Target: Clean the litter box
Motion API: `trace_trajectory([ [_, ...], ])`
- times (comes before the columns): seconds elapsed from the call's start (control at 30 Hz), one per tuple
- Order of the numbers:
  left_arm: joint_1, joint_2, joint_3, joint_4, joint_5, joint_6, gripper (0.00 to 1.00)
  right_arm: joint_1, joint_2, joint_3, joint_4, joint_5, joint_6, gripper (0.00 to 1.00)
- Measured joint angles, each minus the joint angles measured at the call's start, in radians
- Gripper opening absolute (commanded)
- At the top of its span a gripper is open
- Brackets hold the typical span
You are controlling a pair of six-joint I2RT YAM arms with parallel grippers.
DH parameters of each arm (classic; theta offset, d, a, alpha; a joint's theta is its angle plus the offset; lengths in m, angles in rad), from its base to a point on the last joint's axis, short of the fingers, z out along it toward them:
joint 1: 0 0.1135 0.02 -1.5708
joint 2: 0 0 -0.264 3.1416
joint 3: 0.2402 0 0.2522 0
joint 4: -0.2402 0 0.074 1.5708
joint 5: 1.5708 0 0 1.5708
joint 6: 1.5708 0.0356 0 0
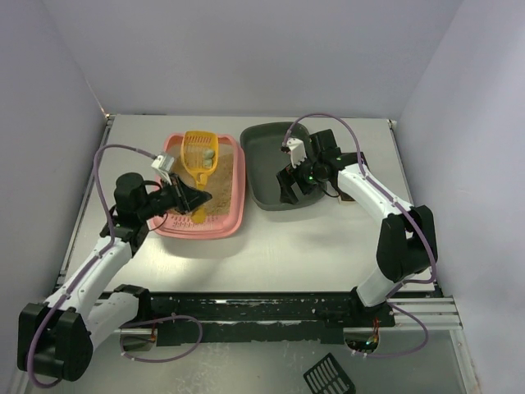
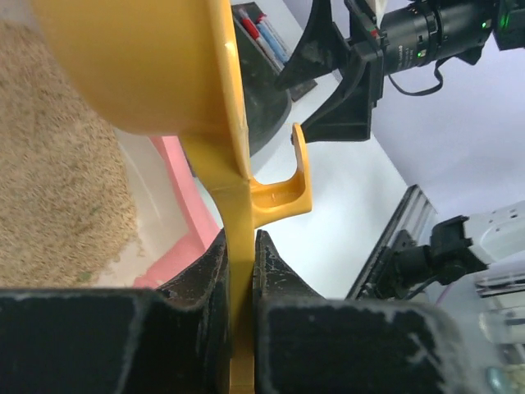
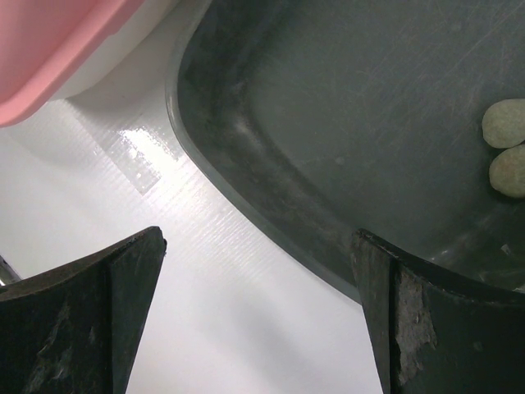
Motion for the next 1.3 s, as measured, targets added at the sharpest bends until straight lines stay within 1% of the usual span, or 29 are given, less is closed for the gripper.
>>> trace_trajectory([
  [0.07, 0.000, 0.005, -0.043, 0.073, 0.010, -0.079, 0.07, 0.000, 0.000, 0.000, 0.000, 0.000, 0.000, 0.97],
  [0.2, 0.018, 0.058, -0.099, 0.263, 0.031, -0.340, 0.07, 0.000, 0.000, 0.000, 0.000, 0.003, 0.000, 0.97],
  [0.3, 0.037, 0.209, -0.098, 0.453, 0.098, -0.586, 0.07, 0.000, 0.000, 0.000, 0.000, 0.004, 0.000, 0.97],
  [0.4, 0.041, 0.397, -0.138, 0.748, 0.133, -0.883, 0.07, 0.000, 0.000, 0.000, 0.000, 0.003, 0.000, 0.97],
  [0.43, 0.042, 0.470, -0.173, 0.895, 0.138, -1.014, 0.07, 0.000, 0.000, 0.000, 0.000, 0.003, 0.000, 0.97],
  [0.47, 0.042, 0.520, -0.194, 0.980, 0.139, -1.104, 0.07, 0.000, 0.000, 0.000, 0.000, 0.004, 0.000, 0.97],
  [0.53, 0.042, 0.590, -0.217, 1.092, 0.139, -1.254, 0.07, 0.000, 0.000, 0.000, 0.000, 0.003, 0.000, 0.97],
  [0.63, 0.042, 0.618, -0.217, 1.168, 0.147, -1.387, 0.07, 0.000, 0.000, 0.000, 0.001, 0.004, 0.000, 0.97],
  [0.77, 0.042, 0.598, -0.145, 1.226, 0.195, -1.447, 0.07, 0.000, 0.000, -0.004, 0.004, 0.004, 0.000, 0.97],
  [0.97, 0.042, 0.536, -0.069, 1.253, 0.253, -1.440, 0.07, 0.000, 0.000, -0.010, 0.007, 0.004, 0.000, 0.97],
  [1.03, 0.042, 0.541, -0.068, 1.255, 0.270, -1.432, 0.07, 0.000, 0.000, -0.010, 0.007, 0.004, 0.000, 0.97],
  [1.13, 0.042, 0.592, -0.071, 1.252, 0.298, -1.411, 0.07, 0.000, 0.000, -0.011, 0.007, 0.005, 0.000, 0.97],
  [1.23, 0.042, 0.624, -0.100, 1.170, 0.316, -1.324, 0.07, 0.000, 0.000, -0.011, 0.007, 0.011, 0.000, 0.97],
  [1.3, 0.042, 0.605, -0.101, 1.028, 0.326, -1.204, 0.07, 0.000, 0.000, -0.011, 0.007, 0.012, 0.000, 0.97],
])
